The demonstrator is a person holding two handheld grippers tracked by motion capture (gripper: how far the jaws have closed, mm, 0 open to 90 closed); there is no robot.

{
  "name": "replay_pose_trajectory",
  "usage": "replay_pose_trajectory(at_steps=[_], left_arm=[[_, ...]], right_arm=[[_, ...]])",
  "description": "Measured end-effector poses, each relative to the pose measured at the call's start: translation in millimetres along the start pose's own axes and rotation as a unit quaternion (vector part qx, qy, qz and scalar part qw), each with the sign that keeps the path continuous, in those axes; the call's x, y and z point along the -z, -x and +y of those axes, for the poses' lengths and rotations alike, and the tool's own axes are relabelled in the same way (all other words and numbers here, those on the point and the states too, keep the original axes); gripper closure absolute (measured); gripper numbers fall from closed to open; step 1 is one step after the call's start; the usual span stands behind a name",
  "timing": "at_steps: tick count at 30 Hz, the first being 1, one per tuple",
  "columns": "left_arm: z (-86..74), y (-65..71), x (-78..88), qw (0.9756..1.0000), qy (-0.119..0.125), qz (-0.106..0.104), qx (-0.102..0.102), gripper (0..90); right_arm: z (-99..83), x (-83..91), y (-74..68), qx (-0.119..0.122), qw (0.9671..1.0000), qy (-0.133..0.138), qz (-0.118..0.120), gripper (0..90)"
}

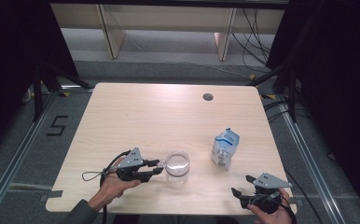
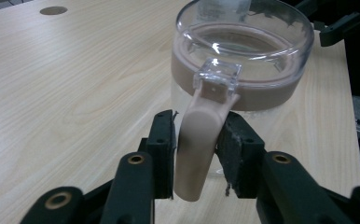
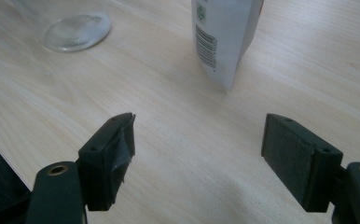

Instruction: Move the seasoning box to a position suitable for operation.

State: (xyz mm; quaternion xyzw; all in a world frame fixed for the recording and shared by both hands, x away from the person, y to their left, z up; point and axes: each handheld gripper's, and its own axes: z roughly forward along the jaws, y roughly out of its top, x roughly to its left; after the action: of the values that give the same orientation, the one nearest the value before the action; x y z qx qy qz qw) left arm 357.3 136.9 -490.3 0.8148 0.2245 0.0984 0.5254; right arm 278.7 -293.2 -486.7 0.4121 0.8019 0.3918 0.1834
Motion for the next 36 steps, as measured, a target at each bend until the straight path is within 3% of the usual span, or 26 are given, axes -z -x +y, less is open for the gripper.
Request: replay_pose_trajectory(at_steps=[3,7,9,10,12,14,16,18,19,20,21,22,24,25,27,29,30,31,36], left_arm=[[-0.4,1.6,0.7,1.0000,0.006,0.001,0.002,62.6],[-0.8,6.0,3.5,1.0000,0.007,0.005,0.003,49.9],[-2.0,8.0,6.4,0.9998,0.007,0.010,0.018,45.5],[-2.3,8.2,8.3,0.9996,0.007,0.015,0.022,43.7],[-2.8,8.2,12.2,0.9992,0.012,0.016,0.035,39.5],[-2.6,8.9,16.3,0.9985,0.021,0.016,0.048,36.7],[-1.8,10.8,20.1,0.9976,0.022,0.021,0.061,34.2],[-0.6,12.6,23.6,0.9968,0.032,0.021,0.069,33.9],[0.5,13.5,25.6,0.9965,0.033,0.025,0.072,33.8],[1.2,14.0,26.8,0.9960,0.038,0.022,0.078,33.8],[2.3,14.0,28.1,0.9954,0.045,0.019,0.083,33.8],[3.8,14.4,29.6,0.9942,0.051,0.020,0.093,34.0],[6.5,14.6,32.0,0.9920,0.059,0.024,0.109,35.3],[8.2,13.9,33.7,0.9927,0.057,0.030,0.102,36.3],[10.3,14.9,33.7,0.9905,0.061,0.038,0.117,37.6],[11.8,14.3,33.0,0.9904,0.058,0.038,0.120,38.4],[12.9,13.5,32.6,0.9917,0.057,0.035,0.110,39.3],[13.7,15.2,31.8,0.9902,0.058,0.040,0.120,39.9],[20.2,16.2,31.0,0.9920,0.055,0.044,0.105,43.6]], right_arm=[[0.2,0.2,0.8,0.005,1.0000,0.001,-0.001,26.7],[0.3,-0.3,1.4,0.007,1.0000,0.003,-0.001,26.7],[0.2,-0.3,-0.8,-0.004,1.0000,0.001,0.001,26.7],[0.5,-0.9,0.9,0.009,0.9999,0.005,0.002,27.1],[1.1,-0.7,-0.2,0.011,0.9999,0.007,0.006,28.2],[1.5,-0.4,-2.5,-0.002,0.9999,0.004,0.015,28.6],[1.9,-1.3,-1.1,0.014,0.9997,0.015,0.014,28.8],[2.4,-1.7,-1.8,0.014,0.9995,0.020,0.019,29.6],[2.2,-0.9,-5.8,-0.014,0.9994,0.010,0.028,29.7],[2.1,-0.8,-6.0,-0.016,0.9994,0.010,0.028,30.1],[2.5,-2.4,-3.1,0.002,0.9994,0.019,0.031,30.8],[2.5,-2.6,-2.9,0.004,0.9993,0.021,0.030,31.0],[2.5,-2.8,-3.8,-0.002,0.9992,0.020,0.035,31.3],[2.5,-3.3,-3.2,0.004,0.9991,0.024,0.033,31.7],[2.4,-3.3,-5.3,-0.003,0.9992,0.020,0.036,31.9],[3.0,-3.7,-3.3,0.015,0.9990,0.024,0.035,32.1],[3.1,-4.1,-4.0,0.011,0.9988,0.023,0.041,32.1],[3.0,-4.1,-4.0,0.011,0.9988,0.023,0.041,32.1],[3.0,-3.9,-3.6,0.014,0.9990,0.023,0.035,32.1]])
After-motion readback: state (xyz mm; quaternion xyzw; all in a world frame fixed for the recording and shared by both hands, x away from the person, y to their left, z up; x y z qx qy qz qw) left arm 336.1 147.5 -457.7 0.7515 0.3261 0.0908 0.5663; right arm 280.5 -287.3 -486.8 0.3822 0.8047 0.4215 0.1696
